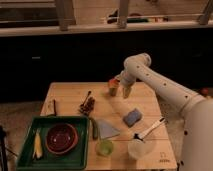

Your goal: Place apple in table surface

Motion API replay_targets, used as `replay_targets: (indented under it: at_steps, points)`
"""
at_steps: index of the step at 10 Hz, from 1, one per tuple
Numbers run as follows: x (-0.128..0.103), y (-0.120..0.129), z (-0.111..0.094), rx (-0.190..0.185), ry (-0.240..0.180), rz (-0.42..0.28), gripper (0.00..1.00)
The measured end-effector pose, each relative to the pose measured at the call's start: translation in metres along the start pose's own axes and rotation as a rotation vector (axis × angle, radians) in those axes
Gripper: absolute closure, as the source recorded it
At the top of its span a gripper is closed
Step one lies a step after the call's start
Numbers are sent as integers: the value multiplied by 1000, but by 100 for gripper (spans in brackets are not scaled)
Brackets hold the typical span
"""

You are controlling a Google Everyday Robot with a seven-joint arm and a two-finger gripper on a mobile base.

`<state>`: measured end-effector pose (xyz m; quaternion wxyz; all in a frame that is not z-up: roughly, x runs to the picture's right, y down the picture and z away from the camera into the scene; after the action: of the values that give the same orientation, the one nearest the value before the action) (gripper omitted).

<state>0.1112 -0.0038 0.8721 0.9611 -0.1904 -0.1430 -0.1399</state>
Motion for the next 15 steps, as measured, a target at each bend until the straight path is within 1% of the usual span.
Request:
replay_targets:
  at_steps: [2,4,7,10,12,15]
  points:
    - [-3,-9,-2,12,2,-36,20]
    - [-2,-16,-1,10,-2,-68,20]
    - [-5,-27,6,-18,-13,-150,20]
    - [-11,-34,15,-56,-27,-217,20]
    - [-13,-36,20,-71,-32,-237,20]
    - [-9,-36,25,-87,-38,-237,20]
